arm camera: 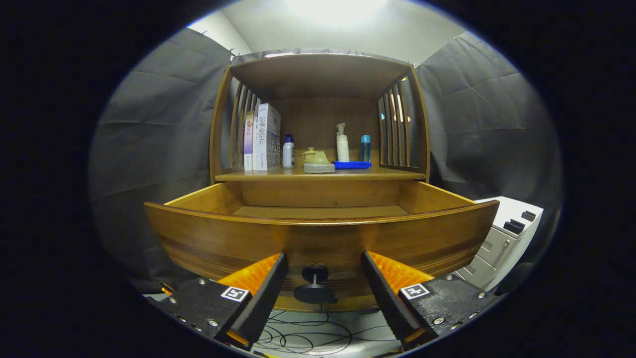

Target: Pull open the drawer, take out the items inside it, and place them on the countertop above the cabinet.

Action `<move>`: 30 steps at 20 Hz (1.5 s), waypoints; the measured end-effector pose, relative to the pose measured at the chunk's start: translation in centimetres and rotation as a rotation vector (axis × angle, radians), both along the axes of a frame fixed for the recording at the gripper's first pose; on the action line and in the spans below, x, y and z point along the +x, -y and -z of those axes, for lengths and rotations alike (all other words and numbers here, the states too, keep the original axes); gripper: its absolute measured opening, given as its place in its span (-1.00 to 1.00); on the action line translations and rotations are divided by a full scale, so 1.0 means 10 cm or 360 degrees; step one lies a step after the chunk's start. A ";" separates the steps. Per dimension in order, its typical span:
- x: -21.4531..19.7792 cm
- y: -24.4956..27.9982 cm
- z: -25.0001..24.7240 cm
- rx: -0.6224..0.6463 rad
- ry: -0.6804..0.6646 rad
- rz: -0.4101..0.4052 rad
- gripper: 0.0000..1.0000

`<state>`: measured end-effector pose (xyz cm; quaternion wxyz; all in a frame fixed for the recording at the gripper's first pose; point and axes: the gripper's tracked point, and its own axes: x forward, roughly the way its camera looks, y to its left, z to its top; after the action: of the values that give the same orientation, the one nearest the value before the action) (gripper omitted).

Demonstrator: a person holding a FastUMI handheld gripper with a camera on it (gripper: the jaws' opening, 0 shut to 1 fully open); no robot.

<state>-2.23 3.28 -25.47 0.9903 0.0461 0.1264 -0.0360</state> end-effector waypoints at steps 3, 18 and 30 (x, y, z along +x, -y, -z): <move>0.06 0.04 0.00 -0.0017 -0.0026 -0.0029 0.91; 0.73 0.06 -0.02 -0.0045 -0.0025 -0.0048 0.90; 1.64 0.11 0.30 -0.0109 -0.0119 -0.0055 0.90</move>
<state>14.15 2.20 -28.49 0.9863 0.0085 0.1628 -0.0250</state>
